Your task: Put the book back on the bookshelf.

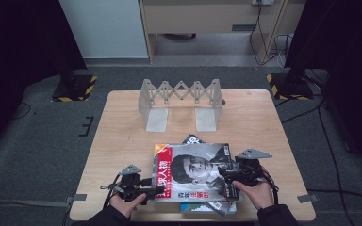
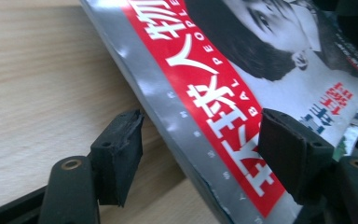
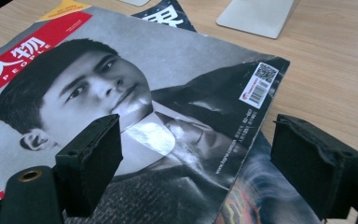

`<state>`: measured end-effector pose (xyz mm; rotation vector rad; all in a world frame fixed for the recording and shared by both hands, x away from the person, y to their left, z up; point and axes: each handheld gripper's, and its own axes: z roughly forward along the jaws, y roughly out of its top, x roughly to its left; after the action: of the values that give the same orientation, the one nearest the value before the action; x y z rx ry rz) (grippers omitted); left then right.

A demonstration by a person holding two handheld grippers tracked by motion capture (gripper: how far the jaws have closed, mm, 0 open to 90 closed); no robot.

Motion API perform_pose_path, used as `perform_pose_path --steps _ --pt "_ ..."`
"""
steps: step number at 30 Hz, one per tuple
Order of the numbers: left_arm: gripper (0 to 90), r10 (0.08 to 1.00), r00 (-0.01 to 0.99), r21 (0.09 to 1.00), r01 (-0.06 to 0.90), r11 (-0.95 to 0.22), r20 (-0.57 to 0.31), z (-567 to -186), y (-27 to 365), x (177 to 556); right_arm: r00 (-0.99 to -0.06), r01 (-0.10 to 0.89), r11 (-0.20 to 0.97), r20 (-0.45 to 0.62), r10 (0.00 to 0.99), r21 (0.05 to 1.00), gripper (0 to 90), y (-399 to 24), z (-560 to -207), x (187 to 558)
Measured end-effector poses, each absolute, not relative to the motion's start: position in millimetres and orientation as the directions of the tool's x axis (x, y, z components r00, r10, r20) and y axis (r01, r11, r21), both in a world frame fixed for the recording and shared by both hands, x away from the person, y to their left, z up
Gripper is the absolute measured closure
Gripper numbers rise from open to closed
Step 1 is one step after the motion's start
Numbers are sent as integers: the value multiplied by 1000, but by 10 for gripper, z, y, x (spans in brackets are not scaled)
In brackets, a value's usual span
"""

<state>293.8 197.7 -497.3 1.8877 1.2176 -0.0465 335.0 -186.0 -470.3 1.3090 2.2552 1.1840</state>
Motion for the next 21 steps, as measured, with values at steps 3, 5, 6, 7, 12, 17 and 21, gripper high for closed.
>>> perform_pose_path --steps 3,5,6,7,12,17,21 --pt "294 716 523 632 761 -148 -463 -4984 1965 2943 -561 588 265 149 814 764 176 -1847 -4715 3354" --pt "294 706 529 629 763 -151 -472 -4994 1946 2944 -566 593 273 150 811 758 183 -1828 -4743 3359" --pt "294 703 530 628 764 -152 -474 -4998 1939 2944 -566 593 273 150 811 758 183 -1828 -4743 3359" --pt "295 694 531 621 769 -154 -485 -5007 1925 2947 -566 599 275 155 810 752 185 -1819 -4763 3362" --pt "308 681 521 606 783 -142 -514 -5026 1927 2963 -574 604 294 149 805 741 187 -1801 -4806 3370" --pt "353 647 521 602 789 -118 -556 -5003 1950 2973 -574 604 305 137 807 736 183 -1780 -4830 3370" --pt "399 615 539 640 765 -70 -576 -4927 1995 2957 -577 600 314 127 806 736 181 -1777 -4838 3366"
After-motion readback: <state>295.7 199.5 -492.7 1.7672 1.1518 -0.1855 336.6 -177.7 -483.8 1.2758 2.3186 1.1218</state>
